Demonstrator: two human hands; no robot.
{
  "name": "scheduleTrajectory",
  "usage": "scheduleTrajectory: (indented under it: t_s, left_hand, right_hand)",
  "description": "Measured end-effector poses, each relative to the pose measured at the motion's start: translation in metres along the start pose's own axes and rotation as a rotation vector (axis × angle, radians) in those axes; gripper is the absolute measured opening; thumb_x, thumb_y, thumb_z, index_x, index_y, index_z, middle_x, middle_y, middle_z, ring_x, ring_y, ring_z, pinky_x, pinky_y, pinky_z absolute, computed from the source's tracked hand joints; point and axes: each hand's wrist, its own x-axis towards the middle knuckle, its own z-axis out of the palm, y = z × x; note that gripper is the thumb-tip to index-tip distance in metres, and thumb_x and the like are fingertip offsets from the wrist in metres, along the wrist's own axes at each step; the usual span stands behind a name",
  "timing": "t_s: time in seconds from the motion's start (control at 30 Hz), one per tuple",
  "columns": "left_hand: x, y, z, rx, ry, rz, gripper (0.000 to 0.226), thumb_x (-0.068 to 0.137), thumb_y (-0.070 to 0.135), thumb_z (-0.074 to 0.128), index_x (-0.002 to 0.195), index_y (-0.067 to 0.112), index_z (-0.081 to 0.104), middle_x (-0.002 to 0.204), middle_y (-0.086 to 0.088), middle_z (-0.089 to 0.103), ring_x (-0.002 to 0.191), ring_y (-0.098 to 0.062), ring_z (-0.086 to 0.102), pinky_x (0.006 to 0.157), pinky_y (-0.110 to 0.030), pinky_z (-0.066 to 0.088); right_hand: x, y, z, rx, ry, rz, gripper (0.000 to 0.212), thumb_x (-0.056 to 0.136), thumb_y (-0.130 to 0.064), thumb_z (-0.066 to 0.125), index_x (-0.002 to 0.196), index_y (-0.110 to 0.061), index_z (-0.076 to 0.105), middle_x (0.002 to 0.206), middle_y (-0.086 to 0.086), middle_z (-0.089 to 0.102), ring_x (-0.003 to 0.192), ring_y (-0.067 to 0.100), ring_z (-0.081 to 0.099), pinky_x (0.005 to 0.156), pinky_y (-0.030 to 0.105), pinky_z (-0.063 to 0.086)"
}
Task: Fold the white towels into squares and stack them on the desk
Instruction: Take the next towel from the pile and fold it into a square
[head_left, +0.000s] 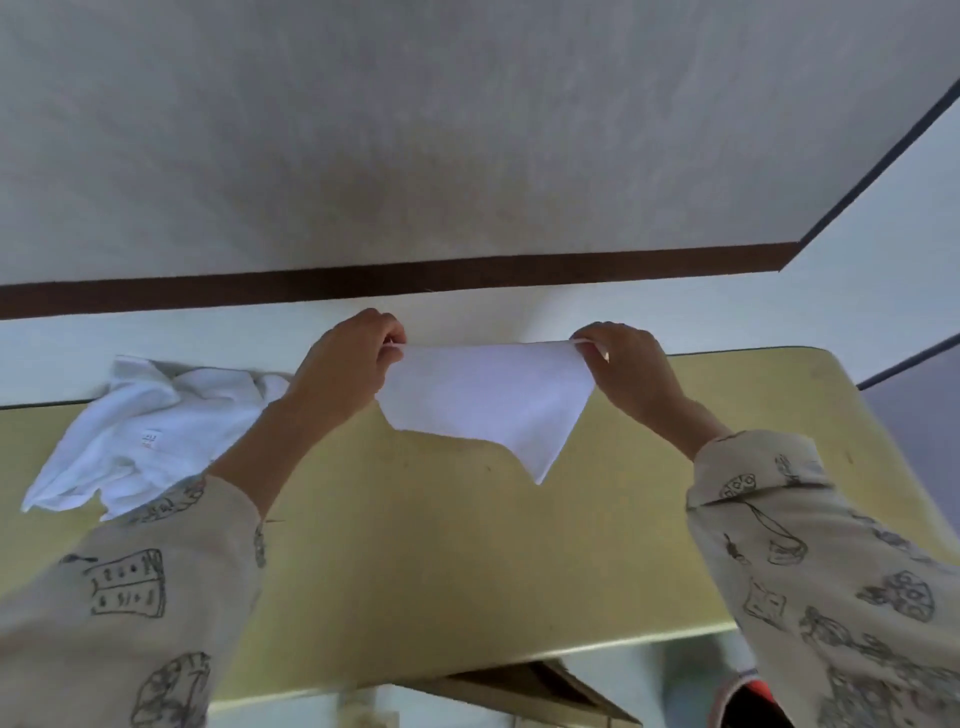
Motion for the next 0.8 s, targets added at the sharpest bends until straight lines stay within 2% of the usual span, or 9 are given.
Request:
scheduleTrajectory:
  t_s: [0.07,0.2,0.3,0.4,0.47,0.63,0.73,0.8]
  left_hand:
    - [0.006,0.019,-0.002,0.018,0.070,-0.023,0.013,0.091,0.007,0.052,0.097,0.002,0.062,0.096,-0.011,0.060,0.087,-0.023,0.053,0.076,-0.024,0.035]
    - [0.001,0.051,-0.005,0.004,0.343,-0.074,0.014,0.089,0.005,0.053,0.096,0.003,0.065,0.095,-0.011,0.060,0.095,-0.025,0.052,0.077,-0.023,0.035]
    - [-0.023,0.060,0.007,0.018,0.359,-0.079,0.013,0.089,0.009,0.056,0.095,0.005,0.066,0.093,-0.010,0.061,0.094,-0.026,0.053,0.079,-0.031,0.042]
    - [-0.054,0.059,0.036,-0.010,0.287,-0.099,0.010,0.087,0.014,0.062,0.090,0.006,0.067,0.084,-0.007,0.062,0.088,-0.026,0.053,0.076,-0.036,0.046]
    - [-0.077,0.055,0.063,-0.055,0.183,-0.122,0.010,0.084,0.015,0.066,0.086,0.006,0.068,0.080,-0.006,0.062,0.086,-0.026,0.055,0.075,-0.036,0.049]
    - [-0.150,0.043,0.144,-0.112,-0.160,-0.216,0.010,0.085,0.016,0.065,0.087,0.007,0.066,0.087,-0.004,0.063,0.091,-0.022,0.056,0.074,-0.031,0.044]
    - [-0.192,0.039,0.177,-0.177,-0.280,-0.283,0.008,0.087,0.016,0.062,0.090,0.009,0.066,0.089,0.003,0.060,0.092,-0.018,0.056,0.081,-0.031,0.046]
    - [-0.204,0.038,0.185,-0.227,-0.324,-0.375,0.009,0.088,0.020,0.061,0.091,0.013,0.065,0.087,0.010,0.056,0.092,-0.014,0.054,0.080,-0.024,0.041]
  right_hand:
    - [0.010,0.008,-0.022,0.034,0.023,-0.016,0.025,0.094,-0.014,0.045,0.104,-0.011,0.067,0.105,0.004,0.069,0.097,0.025,0.060,0.082,0.031,0.042]
    - [0.014,0.013,-0.054,0.194,0.177,-0.045,0.023,0.092,-0.014,0.049,0.104,-0.009,0.069,0.106,0.005,0.070,0.096,0.024,0.061,0.084,0.029,0.042]
    - [-0.005,0.024,-0.054,0.217,0.154,-0.080,0.020,0.093,-0.014,0.052,0.102,-0.009,0.069,0.101,0.004,0.070,0.091,0.021,0.061,0.082,0.025,0.041]
    - [-0.035,0.046,-0.034,0.153,0.098,-0.112,0.017,0.091,-0.013,0.055,0.099,-0.010,0.070,0.096,0.003,0.071,0.088,0.023,0.062,0.080,0.025,0.041]
    - [-0.060,0.064,-0.011,0.088,0.018,-0.108,0.017,0.090,-0.010,0.056,0.099,-0.010,0.070,0.098,0.004,0.071,0.092,0.026,0.063,0.081,0.032,0.045]
    - [-0.133,0.099,0.055,0.076,-0.300,0.072,0.022,0.092,-0.010,0.052,0.105,-0.014,0.069,0.106,0.001,0.069,0.103,0.024,0.060,0.087,0.033,0.043]
    - [-0.169,0.109,0.082,0.091,-0.462,0.196,0.024,0.094,-0.015,0.048,0.110,-0.017,0.067,0.111,-0.002,0.068,0.104,0.020,0.059,0.087,0.027,0.039]
    - [-0.180,0.113,0.091,0.090,-0.525,0.250,0.024,0.094,-0.018,0.049,0.110,-0.018,0.066,0.110,0.000,0.068,0.102,0.021,0.060,0.082,0.026,0.038]
